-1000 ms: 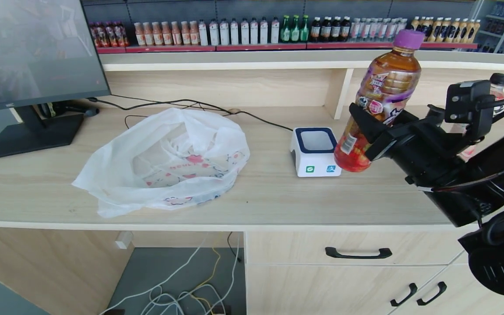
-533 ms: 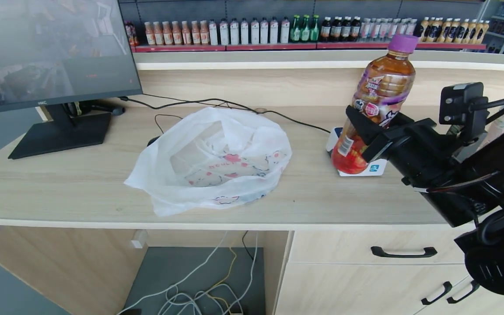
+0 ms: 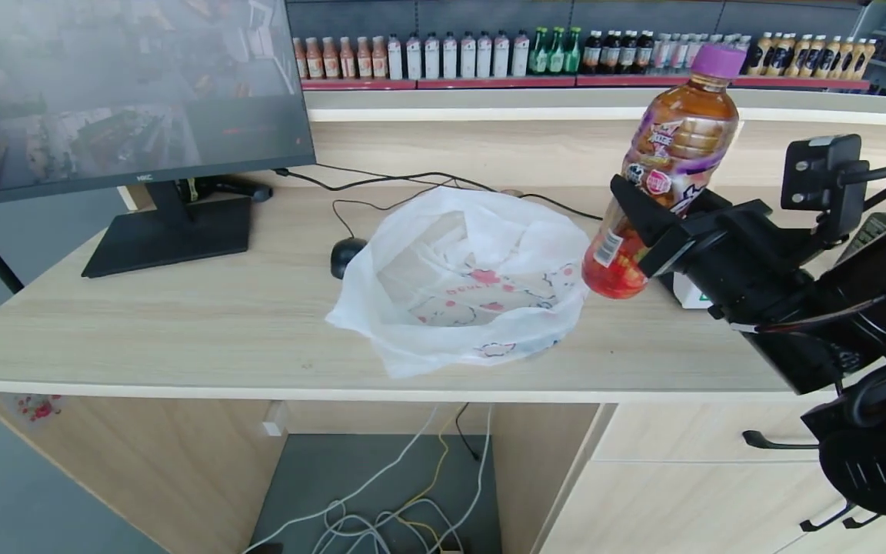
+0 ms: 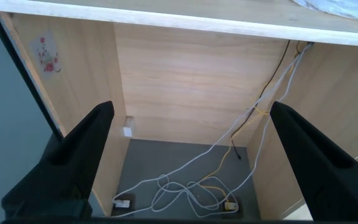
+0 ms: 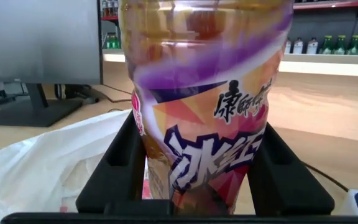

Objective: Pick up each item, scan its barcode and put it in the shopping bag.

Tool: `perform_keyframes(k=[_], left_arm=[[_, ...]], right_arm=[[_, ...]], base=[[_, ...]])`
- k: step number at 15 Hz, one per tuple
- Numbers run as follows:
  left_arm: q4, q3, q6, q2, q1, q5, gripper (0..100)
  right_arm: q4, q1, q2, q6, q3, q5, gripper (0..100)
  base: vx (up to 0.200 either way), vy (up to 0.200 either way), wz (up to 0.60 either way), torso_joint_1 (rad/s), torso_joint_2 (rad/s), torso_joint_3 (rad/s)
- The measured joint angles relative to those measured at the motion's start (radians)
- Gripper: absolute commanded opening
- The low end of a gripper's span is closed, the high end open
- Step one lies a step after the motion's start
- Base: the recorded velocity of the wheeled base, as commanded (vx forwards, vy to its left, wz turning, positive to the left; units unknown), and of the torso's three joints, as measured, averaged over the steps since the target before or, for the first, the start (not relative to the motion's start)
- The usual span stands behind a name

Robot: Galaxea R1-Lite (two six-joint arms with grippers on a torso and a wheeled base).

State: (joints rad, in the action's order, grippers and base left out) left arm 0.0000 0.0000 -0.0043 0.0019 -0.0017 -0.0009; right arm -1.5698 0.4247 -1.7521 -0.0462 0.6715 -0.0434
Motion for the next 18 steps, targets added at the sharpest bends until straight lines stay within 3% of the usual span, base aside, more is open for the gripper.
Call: perform_keyframes(k=[4,7,10,18], left_arm=[[0.000,0.000,0.002,0.000,0.000,0.000,100],[0.000,0.000,0.002,0.000,0.000,-0.001,100],[0.000,0.000,0.001,0.000,-0.001,0.000,100],[0.000,0.000,0.001,0.000,0.000,0.000,100]], right_arm=[[0.004,0.016,0.009,-0.006,0.027,-0.002,0],[0.066,0.117,0.011,-0.045,0.086,0.081,0],[0.205,0.226,-0.002,-0.082,0.204,0.158,0],[0.309,0.272,-0.218,-0.092,0.516,0.167,0]], base=[[0.000,0.000,0.00,0.000,0.00,0.000],[0.000,0.000,0.00,0.000,0.00,0.000],[0.000,0.000,0.00,0.000,0.00,0.000],[0.000,0.000,0.00,0.000,0.00,0.000]])
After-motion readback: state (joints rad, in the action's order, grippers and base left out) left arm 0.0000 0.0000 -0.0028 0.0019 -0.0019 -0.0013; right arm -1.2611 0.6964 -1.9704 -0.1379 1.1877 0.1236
